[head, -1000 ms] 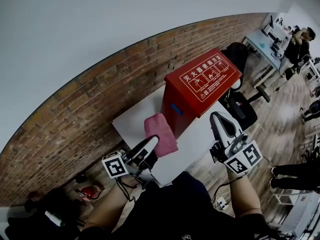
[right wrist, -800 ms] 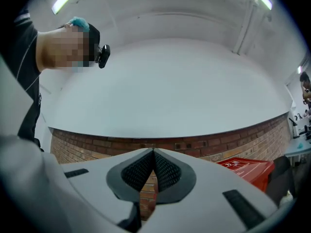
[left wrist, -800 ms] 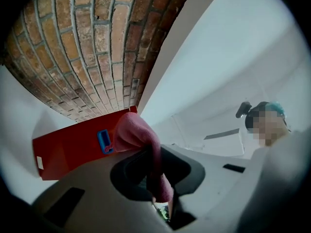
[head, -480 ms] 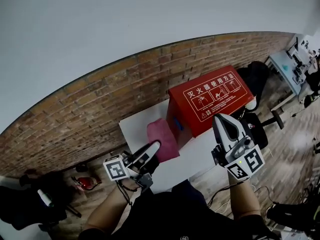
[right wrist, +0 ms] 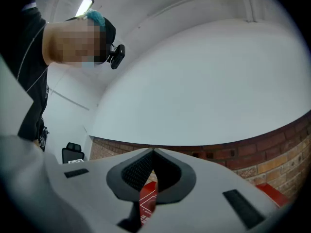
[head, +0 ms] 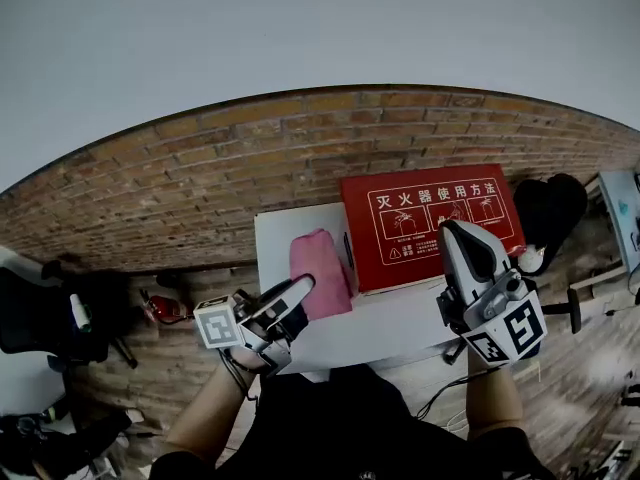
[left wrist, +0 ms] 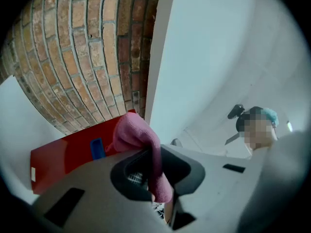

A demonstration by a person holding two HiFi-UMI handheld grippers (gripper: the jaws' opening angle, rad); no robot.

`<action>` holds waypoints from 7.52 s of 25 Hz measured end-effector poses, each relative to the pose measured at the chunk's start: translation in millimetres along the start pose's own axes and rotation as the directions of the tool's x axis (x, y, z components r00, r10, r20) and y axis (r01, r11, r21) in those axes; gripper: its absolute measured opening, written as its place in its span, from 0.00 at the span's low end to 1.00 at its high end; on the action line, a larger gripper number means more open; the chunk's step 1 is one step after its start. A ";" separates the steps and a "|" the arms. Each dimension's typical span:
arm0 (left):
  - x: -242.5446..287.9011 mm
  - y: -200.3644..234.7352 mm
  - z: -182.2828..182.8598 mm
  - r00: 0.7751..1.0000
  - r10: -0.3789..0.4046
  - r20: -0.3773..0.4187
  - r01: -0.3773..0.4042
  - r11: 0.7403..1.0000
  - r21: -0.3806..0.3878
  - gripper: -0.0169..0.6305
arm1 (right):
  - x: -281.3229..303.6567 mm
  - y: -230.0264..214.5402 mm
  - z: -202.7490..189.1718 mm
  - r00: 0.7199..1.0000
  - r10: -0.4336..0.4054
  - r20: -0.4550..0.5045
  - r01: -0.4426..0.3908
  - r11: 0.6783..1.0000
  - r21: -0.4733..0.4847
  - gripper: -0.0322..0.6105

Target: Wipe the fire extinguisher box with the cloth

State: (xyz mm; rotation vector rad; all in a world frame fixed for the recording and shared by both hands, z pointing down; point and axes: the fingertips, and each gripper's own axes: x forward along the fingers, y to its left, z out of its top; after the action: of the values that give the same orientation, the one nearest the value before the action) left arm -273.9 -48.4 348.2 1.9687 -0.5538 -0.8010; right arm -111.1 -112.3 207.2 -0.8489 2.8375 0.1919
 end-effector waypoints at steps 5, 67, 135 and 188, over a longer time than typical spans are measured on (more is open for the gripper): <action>-1.3 -6.8 -7.8 0.993 0.058 0.100 -0.062 0.998 0.030 0.14 | 14.2 -14.3 10.9 0.992 0.127 -0.022 -0.128 0.990 -0.054 0.08; 52.1 66.6 50.9 0.995 -0.101 0.017 0.102 0.965 -0.241 0.14 | 108.9 -39.3 -134.9 0.754 -0.164 -0.636 -0.484 0.515 -0.707 0.08; 42.4 180.2 1.5 0.999 0.021 -0.029 -0.026 0.982 -0.188 0.14 | 111.2 -42.5 -137.0 0.740 -0.166 -0.652 -0.490 0.530 -0.692 0.08; -8.8 314.6 -59.7 0.953 0.278 -0.117 -0.289 0.953 -0.094 0.14 | 110.4 -42.0 -139.9 0.735 -0.160 -0.659 -0.499 0.530 -0.685 0.08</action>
State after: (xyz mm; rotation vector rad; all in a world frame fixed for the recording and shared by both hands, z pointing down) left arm -256.5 -160.5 647.8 1.7665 -0.6971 -0.5356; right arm -196.6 -229.9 318.5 -0.8310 3.4483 1.7902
